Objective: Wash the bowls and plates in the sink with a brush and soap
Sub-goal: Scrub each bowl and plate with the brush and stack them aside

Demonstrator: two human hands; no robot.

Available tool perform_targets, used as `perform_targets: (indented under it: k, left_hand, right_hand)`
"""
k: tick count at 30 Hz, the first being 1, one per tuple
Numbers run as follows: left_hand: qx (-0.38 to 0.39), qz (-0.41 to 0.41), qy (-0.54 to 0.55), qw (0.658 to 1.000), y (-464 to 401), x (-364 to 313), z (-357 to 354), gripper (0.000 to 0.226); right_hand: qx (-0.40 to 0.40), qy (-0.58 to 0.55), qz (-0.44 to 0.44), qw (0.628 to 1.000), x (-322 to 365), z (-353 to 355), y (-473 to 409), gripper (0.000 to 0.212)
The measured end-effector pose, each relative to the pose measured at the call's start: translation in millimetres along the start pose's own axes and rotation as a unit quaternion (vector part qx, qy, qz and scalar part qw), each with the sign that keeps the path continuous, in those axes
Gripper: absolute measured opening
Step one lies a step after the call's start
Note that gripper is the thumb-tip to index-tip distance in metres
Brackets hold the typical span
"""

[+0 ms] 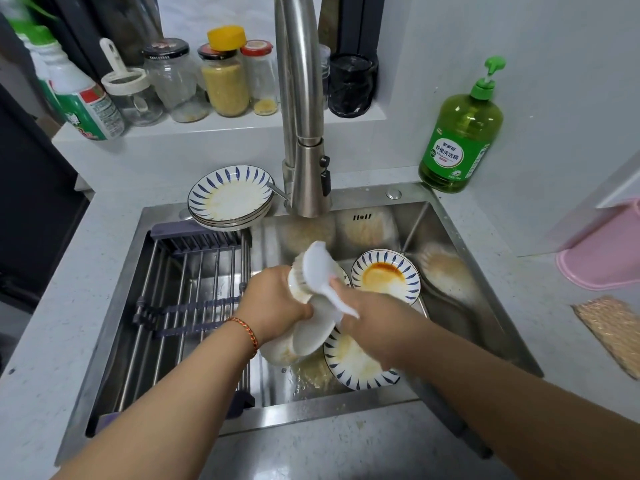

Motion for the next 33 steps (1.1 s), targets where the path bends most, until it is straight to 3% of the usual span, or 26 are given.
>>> perform_targets:
  k: [3, 7, 10, 16, 22, 24, 27, 30, 33]
  left_hand:
    - [0.004, -0.018, 0.004, 1.0, 4, -2, -1, 0.025]
    - [0.0, -0.025, -0.035, 0.999, 7, 2, 1, 0.029]
    - [-0.009, -0.022, -0.039, 0.999, 8, 3, 4, 0.03]
    - [-0.002, -0.012, 0.013, 1.0, 6, 8, 5, 0.032]
    - [-0.035, -0.009, 0.08, 0.996, 15, 12, 12, 0.037]
    - [-0.044, -0.005, 0.109, 0.993, 16, 15, 12, 0.039]
    - [-0.045, -0.001, 0.137, 0.989, 18, 16, 6, 0.037]
    - [-0.033, -0.011, 0.142, 0.989, 16, 14, -2, 0.033]
    - [-0.04, -0.019, 0.135, 0.99, 16, 16, 2, 0.033]
  right_hand:
    - [0.03, 0.014, 0.027, 0.999, 12, -12, 8, 0.058]
    - [-0.009, -0.102, -0.056, 0.993, -15, 5, -12, 0.059]
    - [0.005, -0.098, -0.081, 0.992, -24, 12, -16, 0.056]
    - [0.051, -0.092, 0.022, 0.994, 16, -7, -6, 0.051]
    - [0.015, -0.291, -0.104, 0.951, -24, 17, -16, 0.03]
    - [0.01, -0.297, -0.112, 0.948, -27, 21, -15, 0.03]
    - [0.042, -0.28, -0.043, 0.958, 2, 10, -7, 0.039]
    - [0.054, -0.179, 0.029, 0.982, 29, 1, -2, 0.047]
    - [0.04, -0.228, -0.013, 0.973, 18, 12, -5, 0.043]
Point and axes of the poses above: each hand's wrist, its own y-axis away from the middle knuckle, its own z-axis out of the back of the hand, x = y × z, the point moved 7 cm from there along -y, towards the middle knuckle, and after that the axes turned 4 degrees about -z, right-handed, at the moved point
